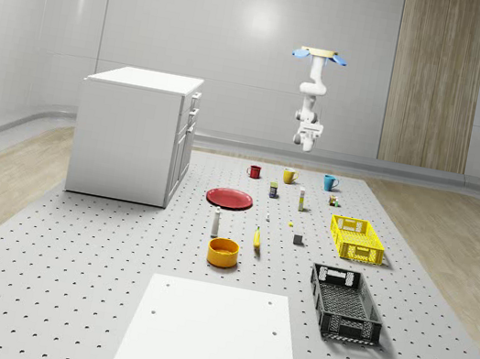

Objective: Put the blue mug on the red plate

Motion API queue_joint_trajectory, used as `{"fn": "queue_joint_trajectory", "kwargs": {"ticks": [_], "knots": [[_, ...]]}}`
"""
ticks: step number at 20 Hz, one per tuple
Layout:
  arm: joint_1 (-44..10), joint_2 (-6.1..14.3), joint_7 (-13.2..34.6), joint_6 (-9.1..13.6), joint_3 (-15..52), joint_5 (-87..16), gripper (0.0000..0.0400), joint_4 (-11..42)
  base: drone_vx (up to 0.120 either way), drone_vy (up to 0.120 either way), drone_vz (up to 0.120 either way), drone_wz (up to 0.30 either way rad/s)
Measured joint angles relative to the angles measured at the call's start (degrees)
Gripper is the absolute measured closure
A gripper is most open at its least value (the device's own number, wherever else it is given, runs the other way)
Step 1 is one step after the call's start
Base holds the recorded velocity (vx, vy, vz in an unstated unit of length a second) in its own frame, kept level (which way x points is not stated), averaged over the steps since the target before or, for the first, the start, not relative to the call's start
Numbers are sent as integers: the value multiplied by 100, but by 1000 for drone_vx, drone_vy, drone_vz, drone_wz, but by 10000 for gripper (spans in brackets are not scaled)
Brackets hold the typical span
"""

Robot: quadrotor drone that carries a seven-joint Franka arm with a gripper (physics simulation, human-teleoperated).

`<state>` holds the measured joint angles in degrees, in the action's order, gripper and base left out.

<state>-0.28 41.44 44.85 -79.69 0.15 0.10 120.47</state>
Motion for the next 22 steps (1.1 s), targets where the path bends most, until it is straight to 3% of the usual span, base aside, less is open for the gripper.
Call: {"fn": "queue_joint_trajectory", "kwargs": {"ticks": [9, 22], "knots": [[-10, -116, -4, 162, 6, 3, 0, -318, 120, 120, 0, 0], [-19, -100, -8, 137, 14, 3, 0, -334, 9, 114, 0, 0]]}}
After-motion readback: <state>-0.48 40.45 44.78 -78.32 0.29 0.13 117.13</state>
